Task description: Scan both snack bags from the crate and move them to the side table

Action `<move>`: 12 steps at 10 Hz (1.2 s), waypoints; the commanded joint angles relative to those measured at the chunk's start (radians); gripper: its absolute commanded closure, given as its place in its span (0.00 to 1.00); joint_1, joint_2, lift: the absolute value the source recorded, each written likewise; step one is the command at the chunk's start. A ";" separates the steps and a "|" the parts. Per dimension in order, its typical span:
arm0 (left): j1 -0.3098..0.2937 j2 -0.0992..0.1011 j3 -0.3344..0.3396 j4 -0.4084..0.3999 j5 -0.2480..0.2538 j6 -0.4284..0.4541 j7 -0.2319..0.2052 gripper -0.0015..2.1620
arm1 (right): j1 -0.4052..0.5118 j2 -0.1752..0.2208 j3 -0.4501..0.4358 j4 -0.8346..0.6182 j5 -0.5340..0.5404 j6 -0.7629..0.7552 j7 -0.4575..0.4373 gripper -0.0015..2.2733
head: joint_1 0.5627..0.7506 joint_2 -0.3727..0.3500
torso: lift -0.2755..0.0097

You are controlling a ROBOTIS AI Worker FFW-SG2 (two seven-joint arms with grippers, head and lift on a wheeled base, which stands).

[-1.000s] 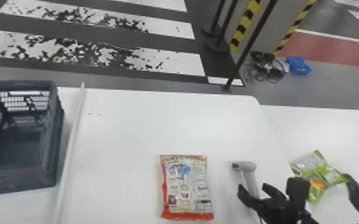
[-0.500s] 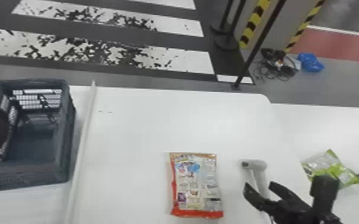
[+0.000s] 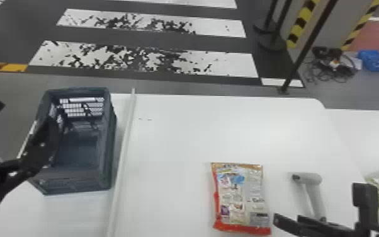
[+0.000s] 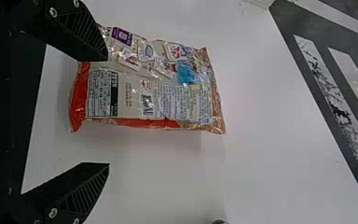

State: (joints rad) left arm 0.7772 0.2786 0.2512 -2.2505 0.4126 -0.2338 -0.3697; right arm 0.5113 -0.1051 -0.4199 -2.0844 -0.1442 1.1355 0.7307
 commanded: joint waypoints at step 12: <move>0.011 0.001 0.014 0.006 0.000 -0.003 -0.005 0.03 | -0.290 -0.064 0.211 0.362 0.170 0.042 0.110 0.99 | 0.70 0.57 | 0.86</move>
State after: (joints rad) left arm 0.7895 0.2780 0.2656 -2.2460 0.4126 -0.2369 -0.3743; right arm 0.2242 -0.1685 -0.2107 -1.7274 0.0205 1.1825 0.8412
